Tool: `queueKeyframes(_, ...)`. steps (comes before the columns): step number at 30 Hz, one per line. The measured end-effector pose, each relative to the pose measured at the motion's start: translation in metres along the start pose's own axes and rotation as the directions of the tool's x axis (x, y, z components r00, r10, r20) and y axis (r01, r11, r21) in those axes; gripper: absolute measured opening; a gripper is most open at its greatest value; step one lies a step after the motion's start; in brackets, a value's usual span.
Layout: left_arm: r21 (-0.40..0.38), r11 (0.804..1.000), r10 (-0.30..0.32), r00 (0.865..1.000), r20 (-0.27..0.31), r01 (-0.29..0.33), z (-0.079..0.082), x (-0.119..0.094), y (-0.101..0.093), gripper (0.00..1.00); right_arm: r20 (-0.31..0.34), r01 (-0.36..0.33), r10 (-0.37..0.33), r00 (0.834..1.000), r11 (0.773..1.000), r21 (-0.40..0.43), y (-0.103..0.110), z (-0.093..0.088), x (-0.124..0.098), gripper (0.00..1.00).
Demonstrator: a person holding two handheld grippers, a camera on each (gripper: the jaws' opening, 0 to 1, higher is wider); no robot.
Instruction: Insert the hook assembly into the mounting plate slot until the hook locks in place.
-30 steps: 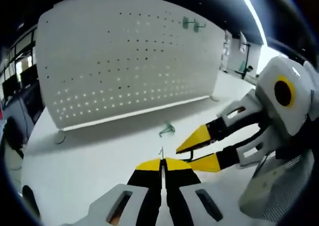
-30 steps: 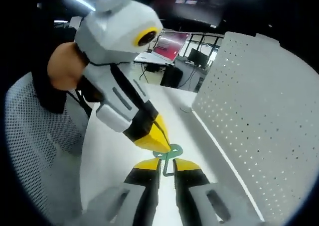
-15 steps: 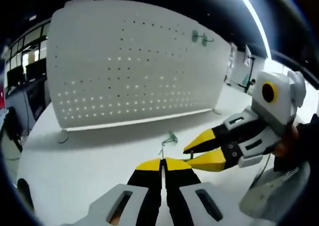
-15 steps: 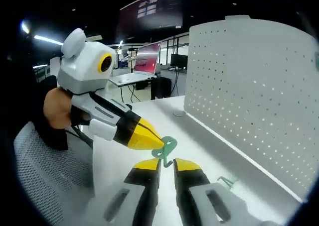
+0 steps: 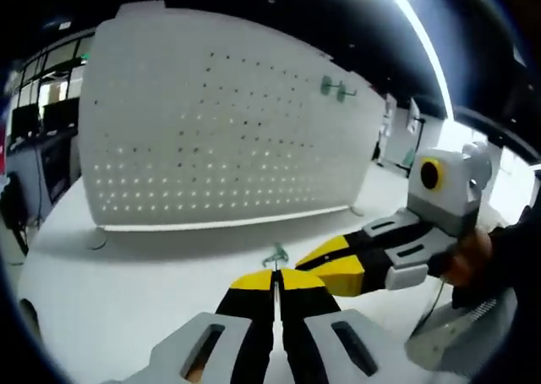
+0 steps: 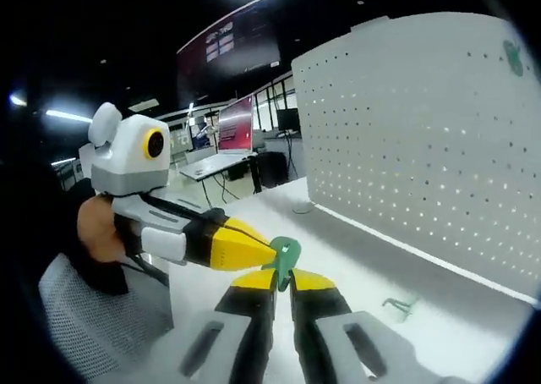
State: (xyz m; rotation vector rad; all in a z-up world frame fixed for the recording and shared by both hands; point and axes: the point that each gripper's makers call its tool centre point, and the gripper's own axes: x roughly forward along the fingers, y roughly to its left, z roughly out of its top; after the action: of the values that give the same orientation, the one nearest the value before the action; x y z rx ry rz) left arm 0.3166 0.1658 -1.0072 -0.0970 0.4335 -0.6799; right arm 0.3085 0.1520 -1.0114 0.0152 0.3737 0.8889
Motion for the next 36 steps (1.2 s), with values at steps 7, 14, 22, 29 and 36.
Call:
queueKeyframes(7,-0.008,1.000,-0.021,1.000,0.008,0.021,0.001,0.001,-0.006,0.01,0.017,0.000,-0.001,1.000,1.000,0.031,0.000,0.002,0.001,0.02)
queueKeyframes(14,-0.032,0.999,-0.032,0.999,0.009,0.032,0.001,0.001,-0.006,0.01,0.017,-0.001,0.000,1.000,1.000,0.030,0.000,0.003,0.001,0.02)
queueKeyframes(22,0.016,0.999,-0.035,0.999,0.011,0.034,0.001,0.002,-0.008,0.01,0.016,0.008,-0.008,1.000,1.000,0.018,-0.001,0.004,0.000,0.01)
queueKeyframes(29,0.053,0.998,-0.035,0.999,0.015,0.034,0.003,0.003,-0.009,0.07,0.007,0.026,-0.026,1.000,1.000,0.007,-0.005,0.002,-0.001,0.01)
queueKeyframes(36,0.070,0.997,-0.045,0.999,0.008,0.044,0.001,0.004,-0.012,0.15,0.014,0.044,-0.044,0.999,0.999,0.008,-0.011,0.003,-0.004,0.01)
